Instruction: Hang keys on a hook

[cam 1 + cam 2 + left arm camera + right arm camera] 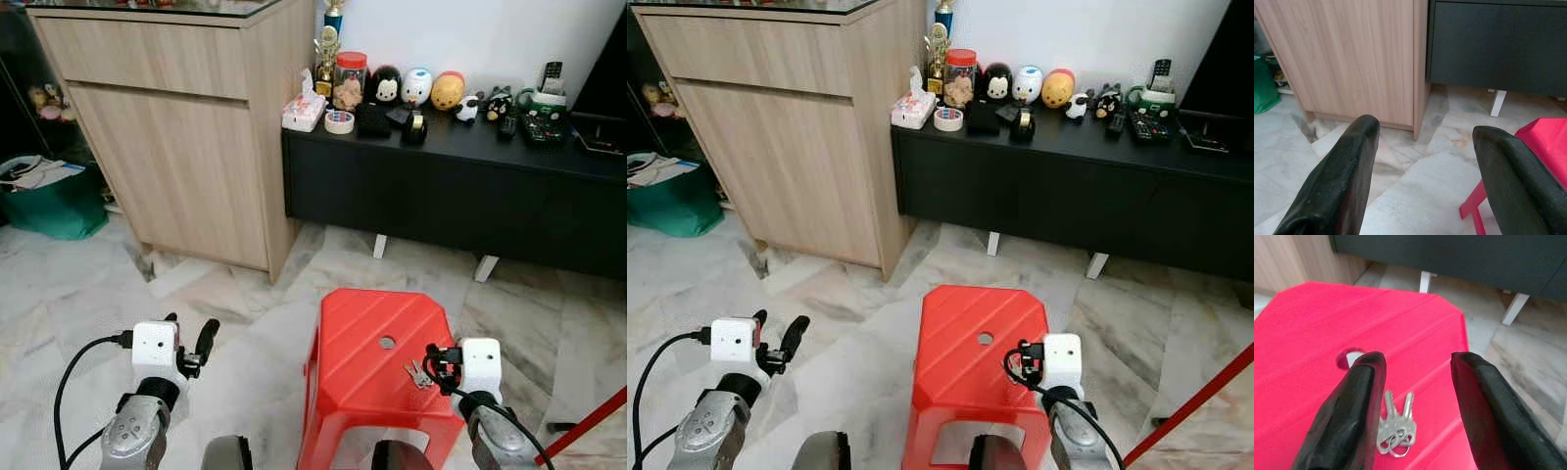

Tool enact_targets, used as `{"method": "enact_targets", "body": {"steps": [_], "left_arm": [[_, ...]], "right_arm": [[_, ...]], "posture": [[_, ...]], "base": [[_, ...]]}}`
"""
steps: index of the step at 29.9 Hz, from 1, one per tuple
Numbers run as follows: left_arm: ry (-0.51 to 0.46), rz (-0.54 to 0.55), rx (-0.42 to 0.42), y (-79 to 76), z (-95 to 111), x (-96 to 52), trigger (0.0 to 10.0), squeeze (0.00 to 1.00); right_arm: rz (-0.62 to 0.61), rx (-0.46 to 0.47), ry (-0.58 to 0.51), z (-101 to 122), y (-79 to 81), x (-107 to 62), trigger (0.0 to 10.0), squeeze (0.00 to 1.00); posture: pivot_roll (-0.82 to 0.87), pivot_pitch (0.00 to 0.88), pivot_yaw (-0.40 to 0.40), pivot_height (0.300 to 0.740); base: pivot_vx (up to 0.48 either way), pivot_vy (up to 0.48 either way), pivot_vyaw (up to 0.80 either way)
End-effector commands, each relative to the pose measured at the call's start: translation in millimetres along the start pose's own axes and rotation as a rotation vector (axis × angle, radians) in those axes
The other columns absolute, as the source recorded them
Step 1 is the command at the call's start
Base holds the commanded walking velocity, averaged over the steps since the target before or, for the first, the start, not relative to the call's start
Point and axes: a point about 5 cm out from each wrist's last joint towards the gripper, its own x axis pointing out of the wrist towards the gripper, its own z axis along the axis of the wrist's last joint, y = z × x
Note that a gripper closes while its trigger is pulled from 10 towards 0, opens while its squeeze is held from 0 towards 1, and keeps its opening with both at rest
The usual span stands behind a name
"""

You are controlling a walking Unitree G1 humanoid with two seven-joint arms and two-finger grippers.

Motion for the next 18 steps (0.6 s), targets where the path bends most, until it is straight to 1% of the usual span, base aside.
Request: {"method": "enact_targets", "body": {"steps": [1, 15, 18], "left_arm": [[0.004, -0.009, 0.000, -2.4, 0.3, 2.6, 10.0, 0.00], [0.001, -0.021, 0.004, -3.6, -0.7, 0.2, 10.0, 0.00], [0.006, -0.025, 0.005, -3.6, -1.7, -1.2, 10.0, 0.00]], "right_arm": [[0.010, -0.014, 0.016, 0.5, 0.5, 2.3, 10.0, 0.00], [0.030, -0.024, 0.038, -6.2, 2.6, -0.1, 10.0, 0.00], [0.027, -0.024, 0.042, -7.7, 2.3, -0.9, 10.0, 0.00]], "posture": [[0.09, 0.000, -0.052, 0.605], [0.09, 0.000, -0.054, 0.605], [0.09, 0.000, -0.054, 0.605]], "base": [[0.259, 0.000, 0.00], [0.300, 0.000, 0.00], [0.000, 0.000, 0.00]]}}
